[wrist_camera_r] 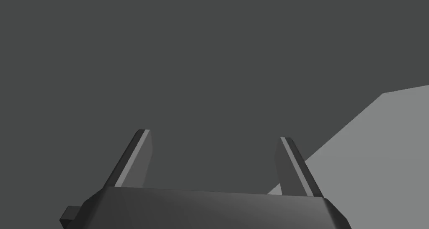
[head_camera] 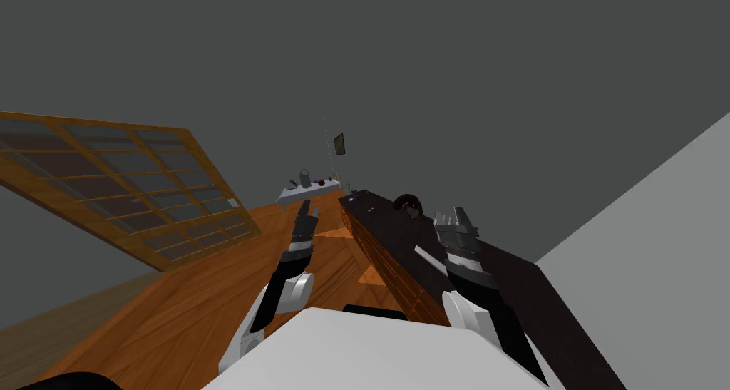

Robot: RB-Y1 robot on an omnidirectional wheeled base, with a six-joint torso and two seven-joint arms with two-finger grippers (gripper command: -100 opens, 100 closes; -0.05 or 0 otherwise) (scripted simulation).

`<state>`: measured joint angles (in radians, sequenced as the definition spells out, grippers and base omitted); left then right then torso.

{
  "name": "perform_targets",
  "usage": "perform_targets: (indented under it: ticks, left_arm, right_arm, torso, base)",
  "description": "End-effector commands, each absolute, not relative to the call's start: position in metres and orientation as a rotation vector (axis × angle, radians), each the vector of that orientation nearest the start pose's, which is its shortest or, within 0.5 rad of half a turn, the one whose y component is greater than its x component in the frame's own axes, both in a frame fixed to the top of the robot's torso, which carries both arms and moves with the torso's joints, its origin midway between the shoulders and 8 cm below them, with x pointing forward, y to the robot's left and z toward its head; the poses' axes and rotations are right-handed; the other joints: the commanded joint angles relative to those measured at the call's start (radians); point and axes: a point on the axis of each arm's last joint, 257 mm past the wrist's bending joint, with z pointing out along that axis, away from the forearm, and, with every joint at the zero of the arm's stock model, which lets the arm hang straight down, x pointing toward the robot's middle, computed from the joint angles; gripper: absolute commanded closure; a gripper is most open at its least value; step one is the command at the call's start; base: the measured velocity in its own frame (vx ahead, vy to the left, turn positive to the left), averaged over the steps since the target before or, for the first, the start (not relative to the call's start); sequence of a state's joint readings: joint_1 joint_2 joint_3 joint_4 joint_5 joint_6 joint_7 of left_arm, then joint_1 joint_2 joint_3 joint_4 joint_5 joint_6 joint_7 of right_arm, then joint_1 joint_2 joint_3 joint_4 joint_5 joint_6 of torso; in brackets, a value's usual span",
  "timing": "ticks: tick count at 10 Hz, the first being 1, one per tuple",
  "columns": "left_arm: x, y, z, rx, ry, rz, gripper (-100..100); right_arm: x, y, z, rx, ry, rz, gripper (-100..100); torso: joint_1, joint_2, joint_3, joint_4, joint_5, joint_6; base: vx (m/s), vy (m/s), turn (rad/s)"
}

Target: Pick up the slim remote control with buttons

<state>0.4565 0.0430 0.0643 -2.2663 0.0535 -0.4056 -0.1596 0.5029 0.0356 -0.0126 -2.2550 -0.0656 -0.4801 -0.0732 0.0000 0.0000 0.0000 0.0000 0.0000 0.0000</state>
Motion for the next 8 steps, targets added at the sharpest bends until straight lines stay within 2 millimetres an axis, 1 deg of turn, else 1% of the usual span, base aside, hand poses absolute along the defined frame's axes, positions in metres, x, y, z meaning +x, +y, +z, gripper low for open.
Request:
perform_targets:
  ticks: [1,2,4,5,7,8]
  left_arm:
    - [0.361,0.302,0.017,-0.643,0.697,-1.125,0]
    - [0.361,0.302,0.017,-0.643,0.697,-1.125,0]
    - [0.361,0.302,0.017,-0.643,0.697,-1.125,0]
    - [0.361,0.302,0.017,-0.643,0.697,-1.125,0]
    - [0.361,0.302,0.017,-0.643,0.697,-1.125,0]
    - [0.361,0.302,0.017,-0.643,0.697,-1.125,0]
  right_arm:
    - [0.351,-0.293,0.003,0.772,0.597,1.377,-100]
    - [0.354,-0.291,-0.004,0.764,0.640,1.369,-100]
    - [0.359,-0.287,-0.025,0.758,0.741,1.339,-100]
    - [0.359,-0.286,-0.025,0.750,0.751,1.339,-100]
    - [0.365,-0.284,-0.057,0.756,0.871,1.294,-100]
    - [0.365,-0.283,-0.057,0.745,0.884,1.293,-100]
  torso:
    - [0.000,0.000,0.000,0.000,0.000,0.000]
    - [0.001,0.001,0.000,0.000,0.000,0.000]
    - [0.002,0.003,0.002,0.001,0.000,0.000]
    - [0.003,0.003,0.002,0.001,0.001,0.000]
    - [0.002,0.002,0.001,0.001,0.001,0.000]
    - [0.003,0.003,0.002,0.001,0.001,0.000]
  base:
    - [-0.013,0.015,0.047]
    - [-0.039,0.034,0.063]
    - [-0.051,0.046,0.093]
    - [-0.033,0.041,0.023]
    - [-0.039,0.047,0.101]
    - [-0.037,0.035,0.054]
